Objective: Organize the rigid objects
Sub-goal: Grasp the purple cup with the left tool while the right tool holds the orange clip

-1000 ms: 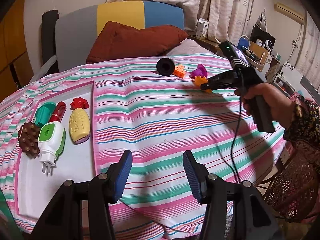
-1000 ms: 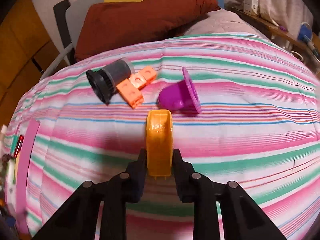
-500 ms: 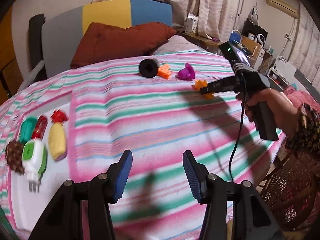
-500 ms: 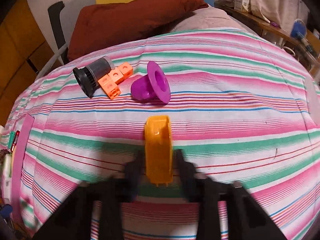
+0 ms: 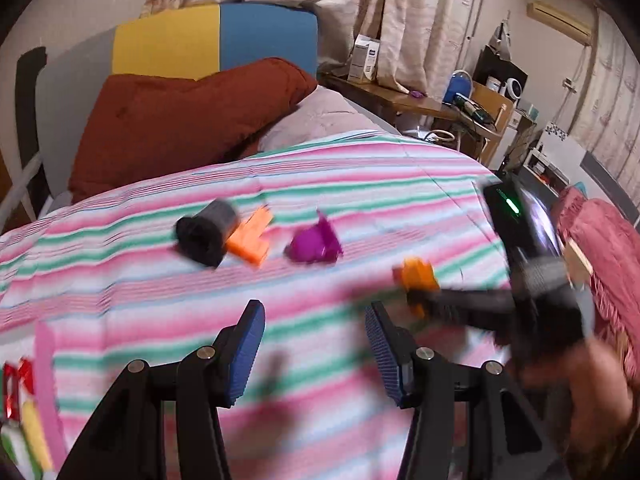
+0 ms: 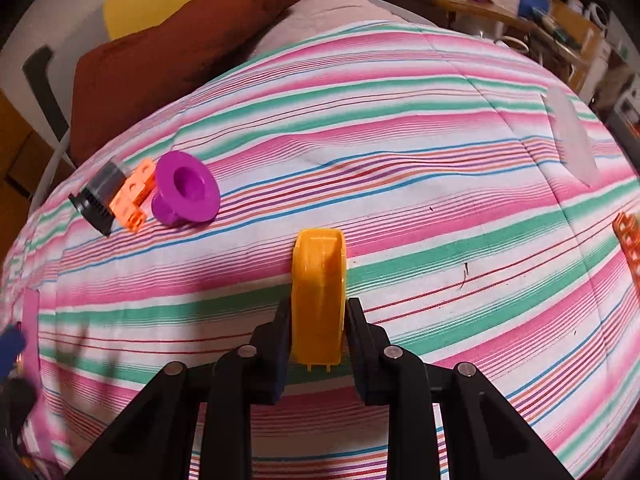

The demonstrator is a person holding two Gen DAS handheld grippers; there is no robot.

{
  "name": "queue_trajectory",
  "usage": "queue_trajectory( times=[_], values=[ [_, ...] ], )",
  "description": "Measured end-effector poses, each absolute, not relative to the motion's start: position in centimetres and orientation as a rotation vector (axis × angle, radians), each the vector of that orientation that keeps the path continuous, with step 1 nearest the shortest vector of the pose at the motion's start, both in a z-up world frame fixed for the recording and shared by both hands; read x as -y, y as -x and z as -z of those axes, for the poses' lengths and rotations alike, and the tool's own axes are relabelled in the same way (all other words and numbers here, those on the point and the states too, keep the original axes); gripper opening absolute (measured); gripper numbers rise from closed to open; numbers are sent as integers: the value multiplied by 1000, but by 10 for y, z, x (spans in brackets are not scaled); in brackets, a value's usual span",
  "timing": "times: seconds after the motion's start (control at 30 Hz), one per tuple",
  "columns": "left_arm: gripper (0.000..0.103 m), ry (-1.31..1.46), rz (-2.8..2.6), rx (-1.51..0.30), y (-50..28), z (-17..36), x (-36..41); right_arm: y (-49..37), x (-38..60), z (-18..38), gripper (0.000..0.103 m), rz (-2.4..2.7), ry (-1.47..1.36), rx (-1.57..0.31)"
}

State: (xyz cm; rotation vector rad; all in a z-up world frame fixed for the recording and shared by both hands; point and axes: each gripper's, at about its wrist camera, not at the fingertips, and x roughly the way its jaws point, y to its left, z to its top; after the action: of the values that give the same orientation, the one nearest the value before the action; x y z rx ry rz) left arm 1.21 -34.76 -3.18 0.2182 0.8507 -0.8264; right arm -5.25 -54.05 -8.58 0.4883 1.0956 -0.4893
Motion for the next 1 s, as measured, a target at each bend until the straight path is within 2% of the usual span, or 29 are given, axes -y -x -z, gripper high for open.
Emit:
queue_trajectory(
  times=[0.23,0.37,0.5,1.0],
  values=[
    [53,-254,765,-900,-63,48,414,52,555,87,26,494,-538,-1108],
    [53,-306,658,-900,-85,59,424,56,560,89,26,494,-587,-1103],
    [53,-232,659,-934,-97,65,419,53,561,88,26,494,-590,-1107],
    [52,-361,823,-911,-56,61,469,67,578,90,26,511,-694,-1078]
  ],
)
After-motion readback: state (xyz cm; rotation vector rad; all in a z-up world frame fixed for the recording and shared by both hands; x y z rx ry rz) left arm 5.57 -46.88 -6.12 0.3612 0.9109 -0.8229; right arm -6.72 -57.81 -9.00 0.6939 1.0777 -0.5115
